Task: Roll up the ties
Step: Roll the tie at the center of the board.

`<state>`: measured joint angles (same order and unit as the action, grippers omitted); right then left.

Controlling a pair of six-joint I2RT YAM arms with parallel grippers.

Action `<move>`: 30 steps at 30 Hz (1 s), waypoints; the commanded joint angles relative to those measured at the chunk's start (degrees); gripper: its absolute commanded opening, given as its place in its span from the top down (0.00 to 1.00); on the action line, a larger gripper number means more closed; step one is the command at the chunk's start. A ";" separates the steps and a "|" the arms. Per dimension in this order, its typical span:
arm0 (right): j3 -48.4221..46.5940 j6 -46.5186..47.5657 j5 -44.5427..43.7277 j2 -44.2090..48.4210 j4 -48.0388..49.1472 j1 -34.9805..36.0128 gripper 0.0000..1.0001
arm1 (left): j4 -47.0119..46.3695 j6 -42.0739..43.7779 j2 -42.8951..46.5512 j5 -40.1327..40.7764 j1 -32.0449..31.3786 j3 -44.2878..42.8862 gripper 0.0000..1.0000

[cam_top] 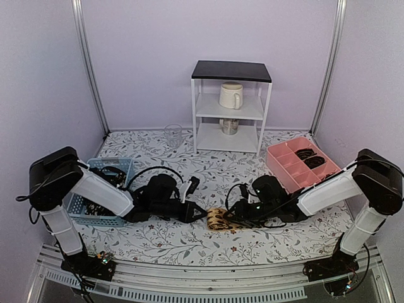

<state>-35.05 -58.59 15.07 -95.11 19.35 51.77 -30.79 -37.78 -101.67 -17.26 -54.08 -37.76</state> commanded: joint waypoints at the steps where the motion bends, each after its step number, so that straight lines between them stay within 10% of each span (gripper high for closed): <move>1: 1.64 1.54 -1.01 1.86 -1.08 -0.91 0.67 | 2.28 0.00 0.50 2.10 -1.28 -2.31 0.99; 30: 2.03 1.67 -1.04 2.85 -0.90 -1.93 0.68 | 10.98 3.10 -1.50 3.12 -5.04 -10.99 1.00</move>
<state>-33.45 -57.60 15.09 -94.76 19.73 50.19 -21.69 -35.79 -101.78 -14.66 -58.06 -47.22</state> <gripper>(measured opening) 0.321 0.003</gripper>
